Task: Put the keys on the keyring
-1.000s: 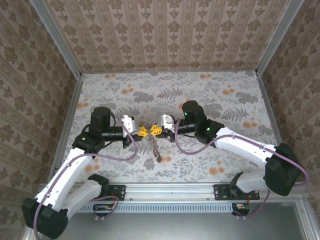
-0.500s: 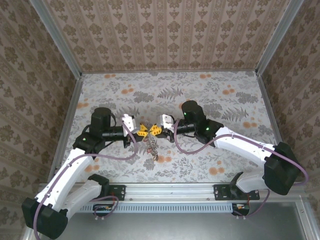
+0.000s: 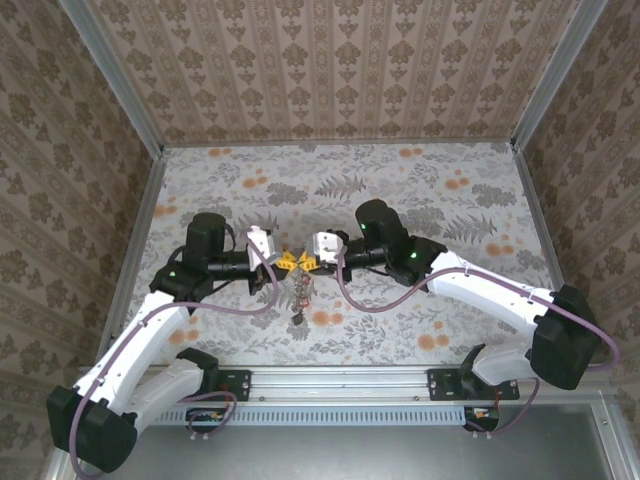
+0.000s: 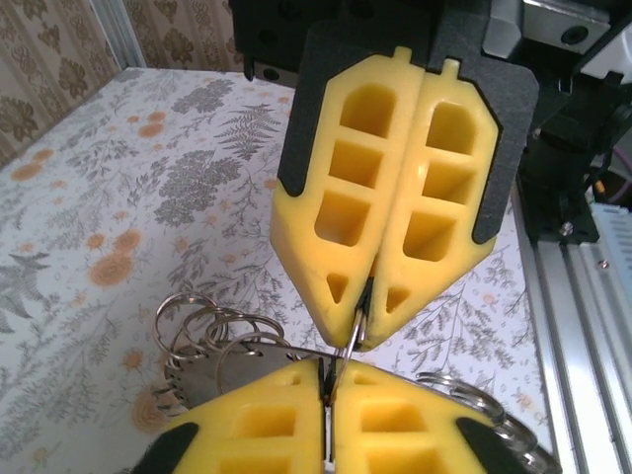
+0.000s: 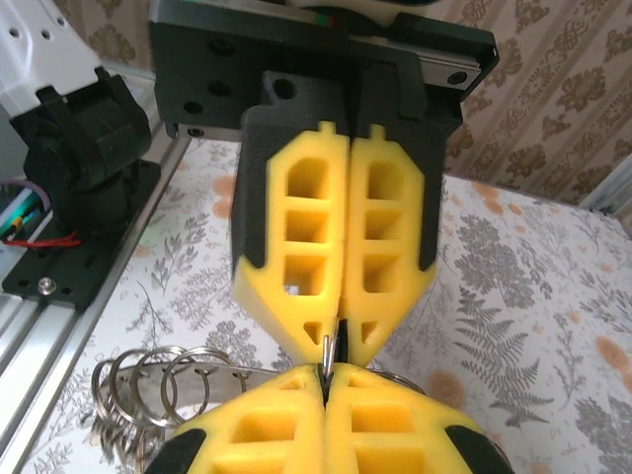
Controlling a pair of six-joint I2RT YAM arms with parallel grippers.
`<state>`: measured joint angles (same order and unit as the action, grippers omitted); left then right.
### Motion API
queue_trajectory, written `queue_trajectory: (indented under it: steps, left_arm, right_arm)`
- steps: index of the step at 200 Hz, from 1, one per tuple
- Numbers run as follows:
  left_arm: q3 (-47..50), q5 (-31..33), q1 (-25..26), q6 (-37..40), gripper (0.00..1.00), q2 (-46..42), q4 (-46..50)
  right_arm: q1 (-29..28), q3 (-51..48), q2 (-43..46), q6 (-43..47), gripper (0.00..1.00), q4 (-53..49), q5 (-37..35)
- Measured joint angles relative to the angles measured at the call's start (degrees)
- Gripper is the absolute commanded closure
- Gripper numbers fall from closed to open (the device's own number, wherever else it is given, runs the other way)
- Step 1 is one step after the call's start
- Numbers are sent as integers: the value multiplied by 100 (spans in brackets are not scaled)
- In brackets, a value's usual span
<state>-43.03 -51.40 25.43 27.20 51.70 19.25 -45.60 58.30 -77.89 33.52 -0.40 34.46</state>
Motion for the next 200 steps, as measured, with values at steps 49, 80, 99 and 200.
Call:
queue_trajectory:
  steps: [49,80,99,200]
  left_arm:
    - [197,11,9,26,100,-177,-284]
    - [520,258,9,98,100,-525,-555]
    - [518,455,9,269,100,-560,-540]
    - [525,1248,-358,1029,100,-809,634]
  right_arm:
    - [-98,98,4,195,69,-219,-155]
    - [-111,-243,299,195,59,-83,-308]
    - [-39,-560,566,186,58,-24,-514]
    - [468,-636,343,1576,54,-1810,-1482]
